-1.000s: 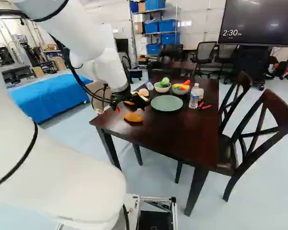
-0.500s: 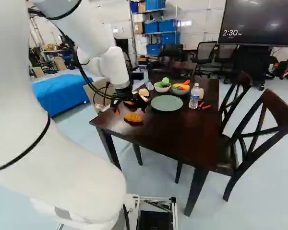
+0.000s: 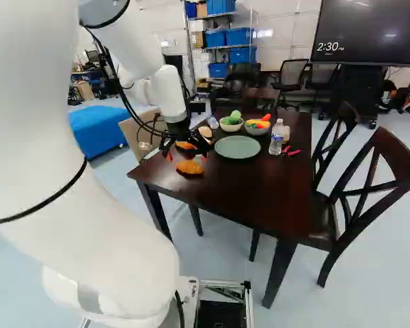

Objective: Move the croissant to the empty plate

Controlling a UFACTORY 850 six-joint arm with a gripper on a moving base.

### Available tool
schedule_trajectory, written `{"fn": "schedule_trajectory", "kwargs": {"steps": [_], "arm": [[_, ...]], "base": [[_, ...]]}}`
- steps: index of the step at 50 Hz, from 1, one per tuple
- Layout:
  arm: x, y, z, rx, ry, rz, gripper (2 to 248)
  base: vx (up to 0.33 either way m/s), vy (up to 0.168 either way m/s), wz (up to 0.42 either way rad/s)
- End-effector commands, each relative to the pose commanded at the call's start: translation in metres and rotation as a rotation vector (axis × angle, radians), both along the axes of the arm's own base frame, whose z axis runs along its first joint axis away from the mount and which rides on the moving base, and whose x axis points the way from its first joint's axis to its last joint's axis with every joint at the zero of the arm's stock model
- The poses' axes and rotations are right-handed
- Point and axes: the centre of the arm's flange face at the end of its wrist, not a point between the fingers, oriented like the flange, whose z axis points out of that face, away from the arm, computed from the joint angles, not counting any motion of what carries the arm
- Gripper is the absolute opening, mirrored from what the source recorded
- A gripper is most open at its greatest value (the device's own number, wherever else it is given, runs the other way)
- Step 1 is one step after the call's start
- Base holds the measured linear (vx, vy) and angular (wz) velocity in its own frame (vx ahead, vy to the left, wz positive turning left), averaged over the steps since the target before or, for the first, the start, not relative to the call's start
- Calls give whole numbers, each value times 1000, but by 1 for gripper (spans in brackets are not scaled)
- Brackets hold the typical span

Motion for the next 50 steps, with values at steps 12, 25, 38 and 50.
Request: {"fn": "schedule_trajectory", "kwargs": {"steps": [12,25,38,50], "arm": [[4,0,0,0,0,0,247],[4,0,0,-17,0,75,247],[4,0,0,-48,1,208,247],[4,0,0,-75,2,328,247]], "base": [[0,0,0],[0,0,0],[0,0,0],[0,0,0]]}}
